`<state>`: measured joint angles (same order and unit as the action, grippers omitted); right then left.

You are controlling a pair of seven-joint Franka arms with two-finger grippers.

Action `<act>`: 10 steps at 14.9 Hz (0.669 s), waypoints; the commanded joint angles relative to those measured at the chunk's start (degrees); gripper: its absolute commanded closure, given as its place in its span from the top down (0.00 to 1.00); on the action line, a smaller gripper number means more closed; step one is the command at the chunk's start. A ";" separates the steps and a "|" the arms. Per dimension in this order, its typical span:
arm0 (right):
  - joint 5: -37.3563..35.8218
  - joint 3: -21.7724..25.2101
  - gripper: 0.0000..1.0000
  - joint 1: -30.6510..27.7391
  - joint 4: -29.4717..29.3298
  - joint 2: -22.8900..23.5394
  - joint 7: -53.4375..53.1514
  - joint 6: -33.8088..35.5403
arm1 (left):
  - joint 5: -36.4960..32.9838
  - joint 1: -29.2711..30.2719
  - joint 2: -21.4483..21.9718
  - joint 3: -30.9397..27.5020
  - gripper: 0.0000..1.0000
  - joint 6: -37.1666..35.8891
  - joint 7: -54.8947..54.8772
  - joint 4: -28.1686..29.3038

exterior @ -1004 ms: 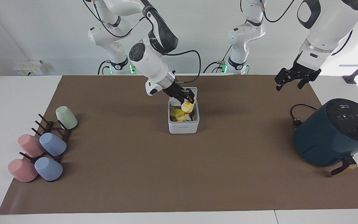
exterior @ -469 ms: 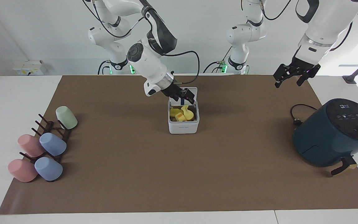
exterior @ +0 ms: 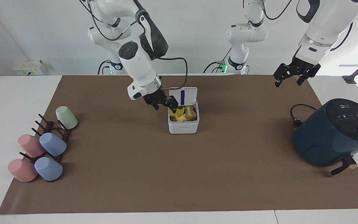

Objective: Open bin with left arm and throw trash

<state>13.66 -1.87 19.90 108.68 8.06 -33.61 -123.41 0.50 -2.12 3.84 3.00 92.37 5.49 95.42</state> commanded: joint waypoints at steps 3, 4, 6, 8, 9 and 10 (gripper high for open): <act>-6.26 -0.50 1.00 -7.40 0.39 -1.64 11.44 3.35 | -0.77 -1.13 0.73 0.42 1.00 2.02 -0.39 0.64; -7.59 -0.51 1.00 -9.08 0.30 -1.90 13.72 4.31 | -0.77 -1.04 0.81 0.43 1.00 2.02 -0.39 0.73; -8.30 -0.51 1.00 -12.50 0.30 -2.87 18.82 6.16 | -0.77 -1.22 0.55 0.51 1.00 2.11 -0.39 0.90; -8.39 -0.42 1.00 -15.49 0.22 -3.83 22.78 7.92 | -0.77 -1.22 0.64 0.43 1.00 1.59 -0.39 1.08; -8.48 -0.42 1.00 -17.34 0.21 -4.36 24.37 8.80 | -0.77 -1.22 0.64 0.43 1.00 1.50 -0.39 0.99; -9.17 -0.42 1.00 -18.57 -0.05 -4.89 25.43 10.02 | -0.77 -1.31 0.64 0.51 1.00 1.41 -0.39 0.99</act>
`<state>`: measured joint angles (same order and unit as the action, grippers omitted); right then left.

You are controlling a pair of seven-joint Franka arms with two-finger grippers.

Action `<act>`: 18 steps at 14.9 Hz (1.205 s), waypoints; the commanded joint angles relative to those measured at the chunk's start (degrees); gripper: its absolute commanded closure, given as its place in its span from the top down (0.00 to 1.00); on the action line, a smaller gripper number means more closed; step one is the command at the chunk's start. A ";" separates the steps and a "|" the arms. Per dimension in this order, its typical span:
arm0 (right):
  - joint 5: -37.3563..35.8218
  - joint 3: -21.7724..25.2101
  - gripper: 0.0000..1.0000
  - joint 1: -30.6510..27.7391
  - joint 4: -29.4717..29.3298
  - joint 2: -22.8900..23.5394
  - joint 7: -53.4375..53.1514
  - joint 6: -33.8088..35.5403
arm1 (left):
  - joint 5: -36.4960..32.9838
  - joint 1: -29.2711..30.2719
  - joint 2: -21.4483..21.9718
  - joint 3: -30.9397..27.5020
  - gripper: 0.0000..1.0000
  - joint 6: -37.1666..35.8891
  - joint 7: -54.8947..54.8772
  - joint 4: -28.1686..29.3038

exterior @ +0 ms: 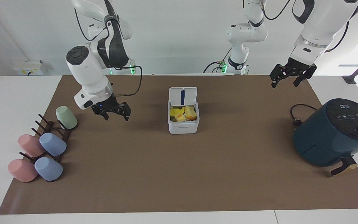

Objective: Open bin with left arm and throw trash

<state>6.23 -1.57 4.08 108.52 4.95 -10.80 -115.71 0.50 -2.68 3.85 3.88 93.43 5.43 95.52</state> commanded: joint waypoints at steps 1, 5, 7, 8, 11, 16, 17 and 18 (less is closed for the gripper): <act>-3.14 -0.63 1.00 -3.46 -0.15 -2.22 3.06 3.47 | -0.77 -1.00 0.64 -0.45 1.00 0.26 -0.25 1.07; -5.44 -0.54 1.00 -4.78 -1.03 -4.33 3.24 5.58 | -0.77 -0.75 1.16 -0.54 1.00 -0.26 -0.33 1.95; -5.44 -0.62 1.00 -4.78 -3.48 -4.07 2.98 8.21 | -0.77 -0.74 1.43 -0.54 1.00 -0.36 -0.42 2.48; -5.53 -0.63 1.00 -4.70 -4.97 -3.72 2.98 8.75 | -0.77 -0.74 1.43 -0.45 1.00 -0.27 -0.42 2.48; -6.84 -0.62 1.00 -4.87 -12.43 -1.70 3.16 14.88 | -0.77 -1.45 1.34 -0.45 1.00 -0.09 -0.33 2.30; -9.75 -0.63 1.00 -4.70 -17.56 -1.87 3.16 24.03 | -0.77 -1.45 1.25 -0.45 1.00 0.00 -0.33 2.04; -9.66 -0.63 1.00 -4.78 -16.77 -3.09 2.98 24.83 | -0.77 -1.45 1.25 -0.45 1.00 0.00 -0.33 2.04; -9.66 -0.63 1.00 -4.78 -16.33 -3.80 2.89 24.92 | -0.77 -1.45 1.25 -0.45 1.00 0.00 -0.33 2.04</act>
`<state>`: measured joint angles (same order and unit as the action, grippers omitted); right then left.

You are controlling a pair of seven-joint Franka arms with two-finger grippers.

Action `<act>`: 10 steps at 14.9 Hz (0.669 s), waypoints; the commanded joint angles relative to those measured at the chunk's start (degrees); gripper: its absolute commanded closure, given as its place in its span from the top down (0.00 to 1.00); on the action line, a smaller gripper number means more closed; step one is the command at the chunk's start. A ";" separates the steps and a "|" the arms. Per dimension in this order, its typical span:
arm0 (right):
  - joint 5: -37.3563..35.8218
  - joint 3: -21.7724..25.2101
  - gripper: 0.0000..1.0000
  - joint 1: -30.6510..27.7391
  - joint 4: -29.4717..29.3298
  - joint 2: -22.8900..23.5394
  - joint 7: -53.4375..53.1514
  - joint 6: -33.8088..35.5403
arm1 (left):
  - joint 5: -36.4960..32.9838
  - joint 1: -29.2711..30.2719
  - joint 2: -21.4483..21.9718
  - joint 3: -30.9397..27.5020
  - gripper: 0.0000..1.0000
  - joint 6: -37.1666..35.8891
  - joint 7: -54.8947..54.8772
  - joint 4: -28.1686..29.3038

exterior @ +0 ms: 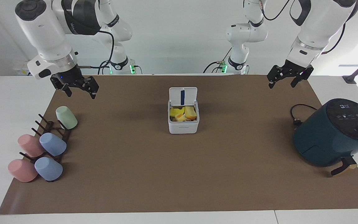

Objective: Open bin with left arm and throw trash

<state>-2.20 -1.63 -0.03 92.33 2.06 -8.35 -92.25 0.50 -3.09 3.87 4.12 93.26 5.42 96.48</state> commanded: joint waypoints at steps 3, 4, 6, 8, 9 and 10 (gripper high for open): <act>-0.36 -0.48 1.00 -2.16 0.22 -0.92 0.53 1.28 | -0.77 -1.04 1.22 -0.70 1.00 0.17 -0.32 1.17; -0.35 -0.48 1.00 -2.25 0.22 -1.00 0.53 1.20 | -0.77 -1.04 1.22 -0.70 1.00 0.17 -0.32 1.08; -0.35 -0.48 1.00 -2.69 0.22 -0.92 0.53 1.20 | -0.77 -1.04 1.22 -0.61 1.00 0.25 -0.32 1.08; -0.44 -0.48 1.00 -2.35 0.92 -2.22 0.71 2.42 | -0.77 -1.04 1.22 -0.70 1.00 0.17 -0.32 1.08; -0.35 -0.56 1.00 -2.26 3.54 -3.71 0.45 1.38 | -0.77 -1.04 1.22 -0.70 1.00 0.25 -0.32 1.08; -0.35 -0.56 1.00 -2.25 5.56 -4.95 0.18 -1.15 | -0.77 -1.04 1.22 -0.70 1.00 0.25 -0.32 1.08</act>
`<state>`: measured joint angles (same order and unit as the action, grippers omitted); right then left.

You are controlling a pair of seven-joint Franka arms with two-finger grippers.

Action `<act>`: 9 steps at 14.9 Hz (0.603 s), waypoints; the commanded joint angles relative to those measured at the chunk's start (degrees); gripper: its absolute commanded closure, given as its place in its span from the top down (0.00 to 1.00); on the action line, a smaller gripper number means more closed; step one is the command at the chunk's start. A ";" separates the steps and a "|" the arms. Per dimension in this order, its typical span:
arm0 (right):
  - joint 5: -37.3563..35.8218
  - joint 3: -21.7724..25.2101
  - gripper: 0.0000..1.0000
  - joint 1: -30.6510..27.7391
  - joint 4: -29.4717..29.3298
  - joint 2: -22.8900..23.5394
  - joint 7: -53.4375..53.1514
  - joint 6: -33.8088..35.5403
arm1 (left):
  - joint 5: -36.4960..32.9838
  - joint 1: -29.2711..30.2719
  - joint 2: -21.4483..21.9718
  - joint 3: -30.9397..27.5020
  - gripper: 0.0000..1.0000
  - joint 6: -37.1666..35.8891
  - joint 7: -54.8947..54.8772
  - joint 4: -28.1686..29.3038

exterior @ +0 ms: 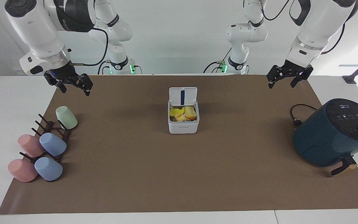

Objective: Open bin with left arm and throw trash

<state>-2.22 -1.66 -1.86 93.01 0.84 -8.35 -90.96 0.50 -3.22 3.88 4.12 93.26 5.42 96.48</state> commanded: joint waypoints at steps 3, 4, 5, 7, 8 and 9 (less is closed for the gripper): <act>-0.24 -0.53 1.00 -0.43 7.27 -4.88 -0.26 -5.28 | -0.77 -0.91 1.22 -0.69 1.00 0.25 -0.32 1.08; -0.24 -0.53 1.00 -0.43 7.27 -4.88 -0.26 -5.37 | -0.77 -0.91 1.22 -0.69 1.00 0.25 -0.32 1.08; -0.24 -0.53 1.00 -0.43 7.19 -4.88 -0.17 -5.37 | -0.77 -0.91 1.22 -0.69 1.00 0.25 -0.32 1.08; -0.24 -0.53 1.00 -0.43 6.75 -4.62 0.00 -5.55 | -0.77 -0.91 1.13 -0.69 1.00 0.34 -0.32 1.08; -0.33 -0.53 1.00 -0.34 6.48 -4.53 0.00 -5.46 | -0.77 -0.91 1.13 -0.69 1.00 0.34 -0.32 1.08; -0.24 -0.53 1.00 -0.42 6.31 -4.44 0.09 -5.20 | -0.77 -0.91 1.13 -0.69 1.00 0.34 -0.32 0.99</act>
<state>-2.22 -1.79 -1.85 98.23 -2.62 -8.38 -95.26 0.50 -3.24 3.89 4.11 93.29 5.42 96.48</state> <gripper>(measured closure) 0.000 0.000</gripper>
